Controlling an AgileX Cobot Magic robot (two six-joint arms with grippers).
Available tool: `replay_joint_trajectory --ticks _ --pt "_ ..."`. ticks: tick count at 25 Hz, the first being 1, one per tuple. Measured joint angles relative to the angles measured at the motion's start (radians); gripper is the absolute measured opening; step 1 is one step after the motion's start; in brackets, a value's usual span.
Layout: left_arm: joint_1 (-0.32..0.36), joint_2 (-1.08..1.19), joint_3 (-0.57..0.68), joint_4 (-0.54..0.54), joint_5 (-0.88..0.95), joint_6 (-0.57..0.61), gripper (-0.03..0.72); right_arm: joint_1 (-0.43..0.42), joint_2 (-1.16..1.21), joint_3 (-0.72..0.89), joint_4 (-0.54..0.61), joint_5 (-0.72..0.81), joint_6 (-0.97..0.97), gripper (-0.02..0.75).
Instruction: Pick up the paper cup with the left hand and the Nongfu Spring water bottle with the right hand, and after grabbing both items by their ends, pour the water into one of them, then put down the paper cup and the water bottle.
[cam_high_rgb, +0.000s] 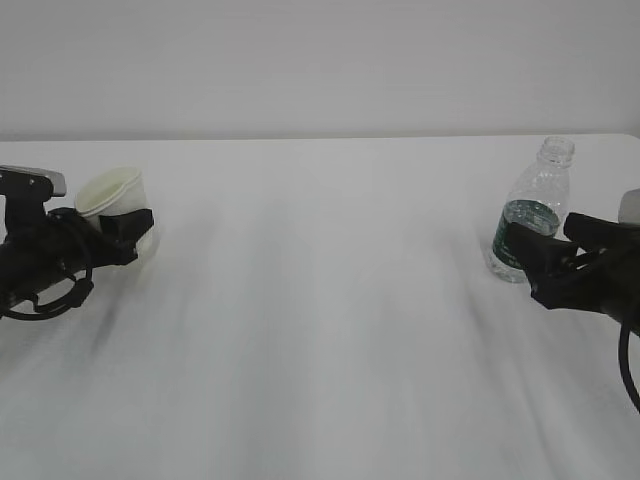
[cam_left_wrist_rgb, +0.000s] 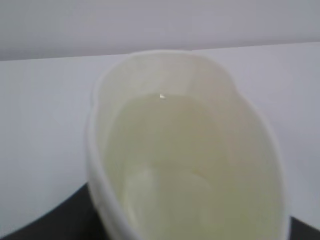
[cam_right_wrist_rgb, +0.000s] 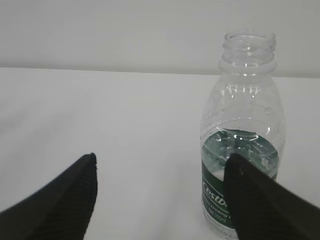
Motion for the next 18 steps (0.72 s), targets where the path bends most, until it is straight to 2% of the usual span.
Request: replay_joint_trajectory --ticks 18 --pt "0.000 -0.003 0.013 -0.065 -0.002 0.081 0.368 0.000 0.000 0.000 -0.004 0.000 0.002 0.588"
